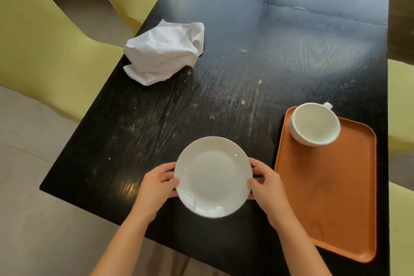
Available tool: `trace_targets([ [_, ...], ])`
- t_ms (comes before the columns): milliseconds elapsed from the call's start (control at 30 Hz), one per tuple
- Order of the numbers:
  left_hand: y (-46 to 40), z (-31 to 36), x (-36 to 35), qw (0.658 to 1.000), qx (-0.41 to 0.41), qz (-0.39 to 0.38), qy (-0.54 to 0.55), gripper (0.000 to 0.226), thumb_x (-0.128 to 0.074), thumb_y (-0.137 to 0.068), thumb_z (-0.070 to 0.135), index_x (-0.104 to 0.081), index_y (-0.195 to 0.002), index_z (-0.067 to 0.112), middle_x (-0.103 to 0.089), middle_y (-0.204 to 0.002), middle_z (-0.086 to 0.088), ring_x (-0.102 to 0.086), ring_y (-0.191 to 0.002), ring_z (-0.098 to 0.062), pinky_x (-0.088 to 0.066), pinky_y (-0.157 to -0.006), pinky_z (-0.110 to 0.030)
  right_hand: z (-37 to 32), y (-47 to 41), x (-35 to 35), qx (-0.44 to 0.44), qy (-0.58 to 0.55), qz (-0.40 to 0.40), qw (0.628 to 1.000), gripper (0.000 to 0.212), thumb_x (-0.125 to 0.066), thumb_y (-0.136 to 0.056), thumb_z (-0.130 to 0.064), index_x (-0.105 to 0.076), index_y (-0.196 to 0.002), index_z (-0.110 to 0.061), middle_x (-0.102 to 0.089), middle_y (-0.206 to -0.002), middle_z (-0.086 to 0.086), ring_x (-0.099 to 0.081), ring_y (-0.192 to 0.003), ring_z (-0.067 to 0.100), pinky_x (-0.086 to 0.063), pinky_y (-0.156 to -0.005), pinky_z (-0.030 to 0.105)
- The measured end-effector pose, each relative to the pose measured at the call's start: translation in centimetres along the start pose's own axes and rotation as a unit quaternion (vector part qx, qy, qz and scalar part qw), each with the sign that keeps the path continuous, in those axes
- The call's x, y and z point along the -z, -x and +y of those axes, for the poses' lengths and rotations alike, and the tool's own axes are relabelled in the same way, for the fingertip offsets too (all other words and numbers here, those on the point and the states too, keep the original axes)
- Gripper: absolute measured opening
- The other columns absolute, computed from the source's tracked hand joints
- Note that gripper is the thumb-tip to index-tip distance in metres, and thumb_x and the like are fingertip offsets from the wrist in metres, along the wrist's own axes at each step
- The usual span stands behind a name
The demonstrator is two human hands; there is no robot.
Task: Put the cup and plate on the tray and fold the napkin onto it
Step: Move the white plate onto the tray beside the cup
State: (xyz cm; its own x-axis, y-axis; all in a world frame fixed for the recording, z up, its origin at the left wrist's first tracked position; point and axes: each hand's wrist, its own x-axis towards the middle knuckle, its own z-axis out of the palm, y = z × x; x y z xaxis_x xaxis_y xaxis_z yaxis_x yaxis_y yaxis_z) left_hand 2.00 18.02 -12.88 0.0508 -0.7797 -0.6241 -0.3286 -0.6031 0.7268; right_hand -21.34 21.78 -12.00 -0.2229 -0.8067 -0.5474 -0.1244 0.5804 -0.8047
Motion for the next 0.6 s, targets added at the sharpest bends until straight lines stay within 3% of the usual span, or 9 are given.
trace_targets([
  [67, 0.2, 0.9, -0.8, 1.0, -0.008, -0.011, 0.021, 0.04, -0.063, -0.084, 0.004, -0.058, -0.096, 0.042, -0.07, -0.082, 0.026, -0.066, -0.078, 0.008, -0.05, -0.048, -0.011, 0.0, 0.5, 1.8, 0.011, -0.04, 0.01, 0.999, 0.049, -0.06, -0.085, -0.002, -0.06, -0.107, -0.045, -0.066, -0.099, -0.013, -0.067, -0.085, 0.004, -0.058, -0.058, 0.025],
  [133, 0.4, 1.8, -2.4, 0.999, -0.027, -0.036, 0.03, 0.044, -0.063, -0.084, 0.004, -0.058, -0.092, 0.047, -0.07, -0.084, 0.028, -0.065, -0.08, 0.009, -0.05, -0.049, -0.01, 0.3, 1.3, 4.2, 0.025, -0.047, 0.04, 0.998, 0.049, -0.061, -0.084, -0.002, -0.061, -0.112, -0.042, -0.067, -0.1, -0.014, -0.064, -0.089, 0.0, -0.057, -0.059, 0.022],
  [300, 1.2, 4.2, -8.6, 0.989, -0.079, -0.124, 0.006, 0.052, -0.063, -0.084, 0.005, -0.062, -0.085, 0.057, -0.07, -0.089, 0.021, -0.067, -0.081, 0.005, -0.05, -0.053, -0.01, 2.6, 3.3, 10.2, 0.014, -0.036, 0.142, 0.989, 0.044, -0.065, -0.083, -0.007, -0.06, -0.116, -0.037, -0.065, -0.107, -0.015, -0.06, -0.098, 0.01, -0.056, -0.067, 0.025],
  [400, 1.7, 4.5, -12.2, 0.983, -0.096, -0.159, -0.014, 0.049, -0.063, -0.084, 0.006, -0.061, -0.095, 0.054, -0.068, -0.095, 0.011, -0.069, -0.079, -0.002, -0.051, -0.056, -0.011, 4.1, 4.3, 12.7, -0.018, -0.055, 0.176, 0.983, 0.044, -0.064, -0.084, -0.005, -0.058, -0.12, -0.03, -0.064, -0.11, -0.007, -0.059, -0.098, 0.013, -0.055, -0.065, 0.025],
  [500, 2.2, 4.3, -14.5, 0.979, -0.096, -0.175, -0.033, 0.04, -0.063, -0.085, 0.008, -0.062, -0.11, 0.039, -0.067, -0.099, 0.01, -0.07, -0.08, -0.004, -0.054, -0.059, -0.014, 5.3, 5.0, 14.1, -0.032, -0.069, 0.193, 0.978, 0.046, -0.063, -0.084, -0.002, -0.057, -0.121, -0.026, -0.062, -0.111, -0.003, -0.059, -0.098, 0.016, -0.057, -0.064, 0.028],
  [600, 2.6, 4.2, -15.8, 0.978, -0.108, -0.172, -0.045, 0.042, -0.063, -0.085, 0.008, -0.062, -0.107, 0.043, -0.067, -0.095, 0.013, -0.07, -0.078, -0.003, -0.052, -0.057, -0.012, 6.2, 5.5, 15.0, -0.032, -0.084, 0.197, 0.976, 0.046, -0.063, -0.083, -0.001, -0.057, -0.121, -0.027, -0.062, -0.107, -0.008, -0.06, -0.096, 0.012, -0.056, -0.06, 0.021],
])
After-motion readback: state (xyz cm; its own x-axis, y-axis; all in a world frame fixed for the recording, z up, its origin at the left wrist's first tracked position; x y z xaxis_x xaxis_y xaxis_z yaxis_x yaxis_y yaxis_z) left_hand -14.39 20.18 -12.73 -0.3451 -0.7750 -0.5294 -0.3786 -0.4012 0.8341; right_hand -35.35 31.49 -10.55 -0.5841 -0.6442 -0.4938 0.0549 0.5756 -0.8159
